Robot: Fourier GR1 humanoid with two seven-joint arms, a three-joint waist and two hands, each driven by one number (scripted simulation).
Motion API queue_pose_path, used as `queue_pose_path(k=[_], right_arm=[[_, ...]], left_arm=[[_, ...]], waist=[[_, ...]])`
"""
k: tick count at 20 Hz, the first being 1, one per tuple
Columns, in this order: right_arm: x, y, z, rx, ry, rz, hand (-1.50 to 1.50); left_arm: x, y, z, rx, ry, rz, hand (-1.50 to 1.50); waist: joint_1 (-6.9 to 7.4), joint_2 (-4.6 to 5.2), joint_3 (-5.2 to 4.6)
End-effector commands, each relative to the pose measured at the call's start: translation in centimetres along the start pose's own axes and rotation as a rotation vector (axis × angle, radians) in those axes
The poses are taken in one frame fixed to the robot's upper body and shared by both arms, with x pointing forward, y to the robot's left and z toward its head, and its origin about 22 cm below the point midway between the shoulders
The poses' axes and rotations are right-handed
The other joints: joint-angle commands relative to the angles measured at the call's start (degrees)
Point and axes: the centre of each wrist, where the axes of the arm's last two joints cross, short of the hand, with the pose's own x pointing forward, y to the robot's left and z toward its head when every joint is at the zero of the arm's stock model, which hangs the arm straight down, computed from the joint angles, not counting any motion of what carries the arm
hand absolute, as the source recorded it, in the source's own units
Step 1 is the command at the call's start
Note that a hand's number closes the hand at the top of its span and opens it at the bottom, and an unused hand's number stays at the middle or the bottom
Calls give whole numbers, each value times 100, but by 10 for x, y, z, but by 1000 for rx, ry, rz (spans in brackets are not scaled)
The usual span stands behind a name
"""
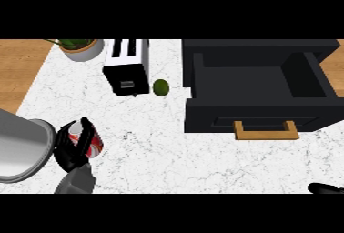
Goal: Pick up the can, place it into the drawer and close the drawer
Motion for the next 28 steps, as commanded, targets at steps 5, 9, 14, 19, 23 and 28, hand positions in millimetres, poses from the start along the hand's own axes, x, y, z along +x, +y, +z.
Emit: queue_pose_path(k=[5,9,14,19,23,28], right_arm=[[1,11,0,63,-28,-20,-150],[-9,6,-6,16,-16,-3,-150],[6,-4,8,-10,-29,26,-150],[6,-9,-6,-28,-25,34,-150],[4,-14,-12,-30,-31,34,-150],[7,-12,8,-14,-25,33,-150]], left_arm=[[20,-64,9,-734,-2,-32,150],[44,-93,-10,-868,22,35,150],[51,-115,4,-968,55,59,150],[108,-166,14,-1035,-37,26,150],[146,-185,33,-1099,-34,31,150],[201,-219,48,-1105,-56,61,150]], waist=[[-454,67,-34],[-127,51,-33],[-35,16,-31],[22,-2,-27],[66,-14,-25],[-19,-4,-27]])
